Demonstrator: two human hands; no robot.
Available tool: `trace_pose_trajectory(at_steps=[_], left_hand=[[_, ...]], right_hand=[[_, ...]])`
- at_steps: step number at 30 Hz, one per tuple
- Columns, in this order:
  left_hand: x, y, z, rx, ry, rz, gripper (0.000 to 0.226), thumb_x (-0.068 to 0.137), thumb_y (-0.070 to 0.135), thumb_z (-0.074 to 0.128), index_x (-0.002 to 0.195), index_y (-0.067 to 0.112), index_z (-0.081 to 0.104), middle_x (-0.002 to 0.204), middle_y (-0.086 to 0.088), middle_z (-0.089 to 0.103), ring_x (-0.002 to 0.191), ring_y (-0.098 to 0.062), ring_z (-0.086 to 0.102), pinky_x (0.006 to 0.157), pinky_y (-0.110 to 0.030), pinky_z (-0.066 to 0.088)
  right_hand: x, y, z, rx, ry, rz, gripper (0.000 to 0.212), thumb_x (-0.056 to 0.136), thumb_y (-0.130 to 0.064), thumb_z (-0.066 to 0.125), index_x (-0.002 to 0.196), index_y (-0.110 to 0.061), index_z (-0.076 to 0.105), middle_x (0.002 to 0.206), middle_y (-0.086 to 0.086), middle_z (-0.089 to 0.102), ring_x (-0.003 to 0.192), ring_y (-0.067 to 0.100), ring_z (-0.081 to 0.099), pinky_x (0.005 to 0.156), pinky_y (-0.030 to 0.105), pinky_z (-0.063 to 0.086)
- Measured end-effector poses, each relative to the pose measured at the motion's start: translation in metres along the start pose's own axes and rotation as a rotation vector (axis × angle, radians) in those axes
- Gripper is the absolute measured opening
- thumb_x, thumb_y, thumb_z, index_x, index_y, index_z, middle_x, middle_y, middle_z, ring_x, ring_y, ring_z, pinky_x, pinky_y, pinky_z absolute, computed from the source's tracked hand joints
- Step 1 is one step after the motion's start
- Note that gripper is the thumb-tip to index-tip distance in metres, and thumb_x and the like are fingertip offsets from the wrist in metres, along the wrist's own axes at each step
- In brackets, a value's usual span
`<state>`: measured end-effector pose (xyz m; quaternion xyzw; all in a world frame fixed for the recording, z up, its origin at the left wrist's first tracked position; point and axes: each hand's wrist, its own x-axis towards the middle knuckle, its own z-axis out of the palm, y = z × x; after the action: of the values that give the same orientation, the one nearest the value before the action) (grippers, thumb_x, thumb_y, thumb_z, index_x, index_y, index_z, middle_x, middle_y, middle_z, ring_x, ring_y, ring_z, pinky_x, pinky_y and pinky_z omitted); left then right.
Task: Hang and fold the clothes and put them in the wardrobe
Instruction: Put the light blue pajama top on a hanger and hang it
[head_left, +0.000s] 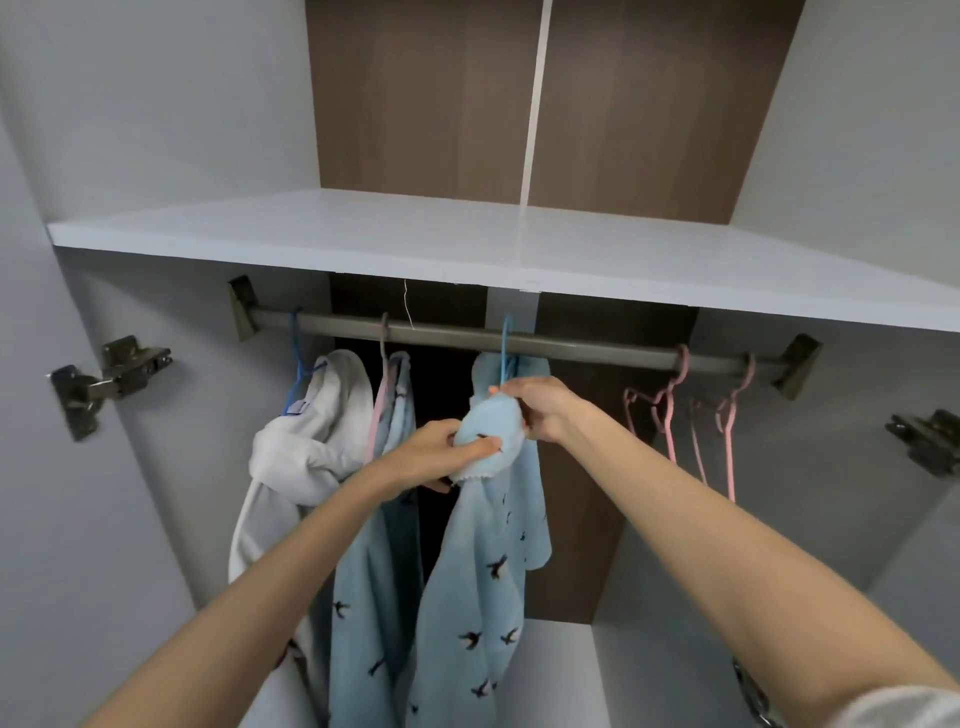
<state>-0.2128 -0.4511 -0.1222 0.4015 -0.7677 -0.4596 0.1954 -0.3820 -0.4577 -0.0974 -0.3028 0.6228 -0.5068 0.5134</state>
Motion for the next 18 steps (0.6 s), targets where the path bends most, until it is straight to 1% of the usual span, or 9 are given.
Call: trace_pose_trajectory(at_steps=[2,3,5,6,10,13,14,17,18], left_hand=[[0.01,-0.004,-0.003,0.0,0.006,-0.019,0.033,0.089,0.046,0.057,0.111,0.021,0.055,0.099,0.003,0.061,0.092,-0.013,0.062,0.079,-0.029,0.056],[0.014,-0.006,-0.004,0.001,0.005,-0.029,0.034,0.088,0.046,0.057,0.112,0.021,0.055,0.101,0.003,0.061,0.095,-0.014,0.062,0.082,-0.031,0.056],[0.024,-0.011,-0.004,0.008,0.015,-0.05,0.034,0.088,0.047,0.058,0.111,0.023,0.054,0.101,0.004,0.061,0.094,-0.013,0.061,0.083,-0.033,0.056],[0.029,-0.013,-0.005,0.011,0.028,-0.056,0.033,0.087,0.048,0.058,0.109,0.023,0.054,0.098,0.005,0.061,0.092,-0.012,0.061,0.082,-0.032,0.056],[0.043,-0.02,-0.006,0.057,0.067,-0.075,0.032,0.088,0.047,0.057,0.104,0.021,0.054,0.088,0.006,0.06,0.08,-0.009,0.06,0.073,-0.027,0.054],[0.046,-0.025,-0.006,0.076,0.053,-0.083,0.031,0.088,0.044,0.058,0.105,0.018,0.055,0.087,0.004,0.06,0.077,-0.009,0.059,0.068,-0.024,0.051],[0.046,-0.026,-0.006,0.074,0.059,-0.08,0.029,0.089,0.043,0.058,0.104,0.018,0.054,0.086,0.004,0.059,0.076,-0.01,0.058,0.067,-0.024,0.05],[0.046,-0.027,-0.007,0.105,0.095,-0.053,0.022,0.091,0.039,0.057,0.099,0.02,0.054,0.087,0.002,0.06,0.073,-0.008,0.056,0.063,-0.019,0.045],[0.046,-0.027,-0.008,0.12,0.099,-0.052,0.021,0.091,0.039,0.057,0.099,0.02,0.055,0.089,0.001,0.061,0.075,-0.009,0.057,0.064,-0.019,0.045]], right_hand=[[0.015,-0.001,0.005,-0.013,-0.013,-0.012,0.011,0.089,-0.007,0.063,0.1,-0.004,0.061,0.084,0.008,0.064,0.075,0.018,0.062,0.064,0.033,0.053],[0.023,-0.001,0.007,-0.018,-0.02,-0.016,0.01,0.089,-0.007,0.063,0.098,-0.004,0.061,0.083,0.009,0.063,0.075,0.018,0.061,0.07,0.035,0.054],[0.036,-0.001,0.011,-0.035,-0.022,-0.02,0.003,0.089,-0.007,0.064,0.089,-0.005,0.061,0.081,0.009,0.061,0.073,0.019,0.059,0.081,0.037,0.053],[0.042,-0.002,0.012,-0.042,-0.02,-0.021,0.005,0.089,-0.007,0.064,0.085,-0.007,0.061,0.08,0.009,0.061,0.073,0.019,0.059,0.085,0.037,0.052],[0.06,0.001,0.02,-0.041,-0.026,-0.003,0.011,0.091,-0.006,0.061,0.08,-0.008,0.059,0.078,0.009,0.059,0.07,0.018,0.057,0.088,0.039,0.051],[0.066,0.009,0.025,-0.023,-0.026,-0.002,0.012,0.09,-0.004,0.06,0.079,-0.007,0.059,0.079,0.009,0.06,0.071,0.018,0.058,0.082,0.038,0.052],[0.068,0.011,0.026,-0.02,-0.031,-0.005,0.011,0.091,-0.004,0.06,0.08,-0.007,0.06,0.081,0.01,0.06,0.072,0.018,0.058,0.083,0.038,0.052],[0.069,0.013,0.03,-0.002,-0.027,-0.03,0.001,0.089,-0.003,0.063,0.089,-0.004,0.062,0.085,0.012,0.062,0.077,0.02,0.06,0.091,0.039,0.051],[0.068,0.014,0.03,0.0,-0.006,-0.039,0.008,0.088,-0.003,0.063,0.097,-0.002,0.063,0.088,0.013,0.064,0.081,0.023,0.062,0.092,0.039,0.051]])
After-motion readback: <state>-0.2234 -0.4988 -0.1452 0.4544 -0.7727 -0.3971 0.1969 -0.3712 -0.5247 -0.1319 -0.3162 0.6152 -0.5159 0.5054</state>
